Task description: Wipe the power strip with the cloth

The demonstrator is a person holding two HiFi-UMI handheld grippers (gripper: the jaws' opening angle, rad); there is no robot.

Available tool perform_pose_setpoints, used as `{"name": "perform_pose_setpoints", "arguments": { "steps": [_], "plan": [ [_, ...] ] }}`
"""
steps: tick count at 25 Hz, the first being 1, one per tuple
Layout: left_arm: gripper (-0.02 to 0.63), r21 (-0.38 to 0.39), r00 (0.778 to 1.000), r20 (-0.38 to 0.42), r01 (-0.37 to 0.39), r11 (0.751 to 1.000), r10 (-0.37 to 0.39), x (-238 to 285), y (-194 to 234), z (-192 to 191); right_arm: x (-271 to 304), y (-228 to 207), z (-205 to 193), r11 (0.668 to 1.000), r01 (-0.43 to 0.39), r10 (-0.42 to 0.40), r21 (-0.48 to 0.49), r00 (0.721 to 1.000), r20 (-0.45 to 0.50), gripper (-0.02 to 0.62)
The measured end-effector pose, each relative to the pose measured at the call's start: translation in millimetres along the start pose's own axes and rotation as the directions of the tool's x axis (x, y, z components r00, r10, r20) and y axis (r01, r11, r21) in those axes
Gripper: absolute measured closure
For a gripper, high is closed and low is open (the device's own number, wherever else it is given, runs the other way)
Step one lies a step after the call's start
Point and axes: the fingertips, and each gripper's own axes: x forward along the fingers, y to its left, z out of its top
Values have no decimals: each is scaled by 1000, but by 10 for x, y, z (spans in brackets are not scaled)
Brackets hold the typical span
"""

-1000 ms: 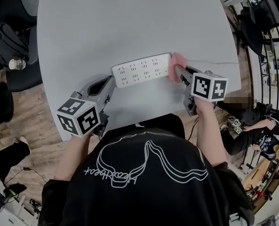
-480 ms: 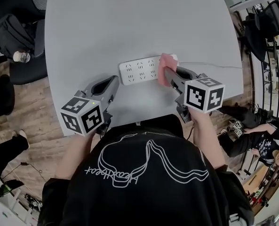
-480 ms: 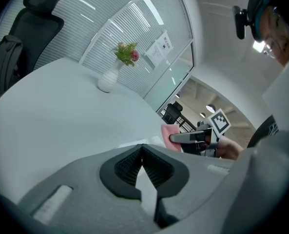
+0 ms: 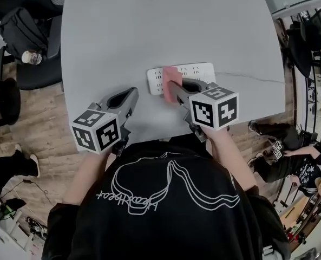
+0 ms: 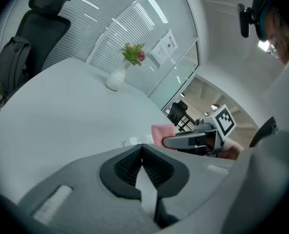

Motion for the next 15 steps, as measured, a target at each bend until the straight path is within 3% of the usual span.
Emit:
{"name": "perform_pose_setpoints", "arguments": {
  "steps": [6,15],
  "plan": [
    [594,-8,1000,8,-24,1000,24,-70,45,-32,234,212,-30,998,-41,39,-39,998,-45,561],
    [594,-18,1000,2,-28,999,28,-141,120,-82,429,232,-121,998,-11,7,-62,997,-70,561]
  ]
}}
